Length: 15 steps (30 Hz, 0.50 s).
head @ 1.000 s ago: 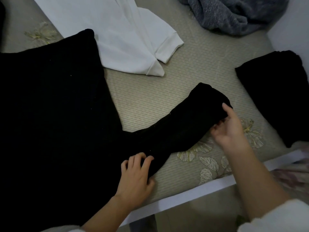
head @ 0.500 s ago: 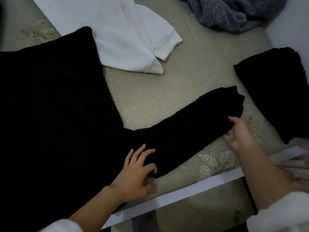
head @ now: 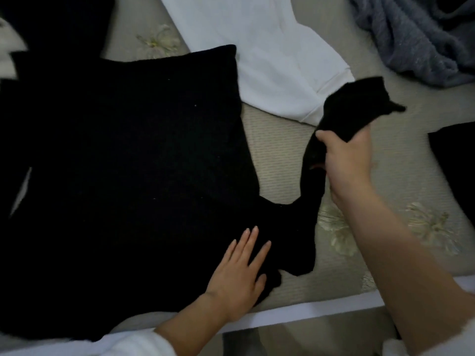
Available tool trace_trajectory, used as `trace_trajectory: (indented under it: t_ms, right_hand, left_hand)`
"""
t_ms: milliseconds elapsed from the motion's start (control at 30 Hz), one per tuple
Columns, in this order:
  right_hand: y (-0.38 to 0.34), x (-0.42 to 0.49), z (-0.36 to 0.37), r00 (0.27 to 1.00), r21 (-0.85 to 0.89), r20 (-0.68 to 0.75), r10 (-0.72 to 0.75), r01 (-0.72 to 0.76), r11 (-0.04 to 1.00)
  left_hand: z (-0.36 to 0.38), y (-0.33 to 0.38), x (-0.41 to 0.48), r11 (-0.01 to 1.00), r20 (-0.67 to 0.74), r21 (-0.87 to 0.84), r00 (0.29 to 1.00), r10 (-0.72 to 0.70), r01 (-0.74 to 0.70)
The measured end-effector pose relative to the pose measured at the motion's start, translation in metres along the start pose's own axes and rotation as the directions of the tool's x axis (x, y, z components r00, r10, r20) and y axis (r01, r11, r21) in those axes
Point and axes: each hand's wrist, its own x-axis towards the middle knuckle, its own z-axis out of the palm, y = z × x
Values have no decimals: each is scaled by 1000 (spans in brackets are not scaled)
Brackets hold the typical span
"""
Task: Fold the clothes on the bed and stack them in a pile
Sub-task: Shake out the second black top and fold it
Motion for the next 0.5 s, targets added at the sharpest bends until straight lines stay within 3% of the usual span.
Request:
trace_trajectory:
  t_ms: [167,200,267,333,400,500]
  right_hand:
    - [-37,-39,138,921,-29,352,-168,191,981]
    - [-38,-46,163,877,-64,453,-158,209,976]
    - [-30,-62,201,719,-170,692,-65,250,953]
    - [-7,-77,216,577,-285,812,92,254,924]
    - [20,-88,210,581,-428,789,199,286,857]
    - [58,-94,177,681,-630,690,246,397,668]
  left_hand:
    - [-4,-21,-23,998,37,-10,997,65,-64]
    - [-3,-25,-28,997,44,-26,997,67,-66]
    - [-3,-33,-38,994,43,-70,996,85,-82]
    - [-2,-39,-49,991,58,-93,993,107,-101]
    - [1,-44,-56,990,100,-65,986,133,-126]
    - [4,-50,-62,980,158,-95,969,190,-177]
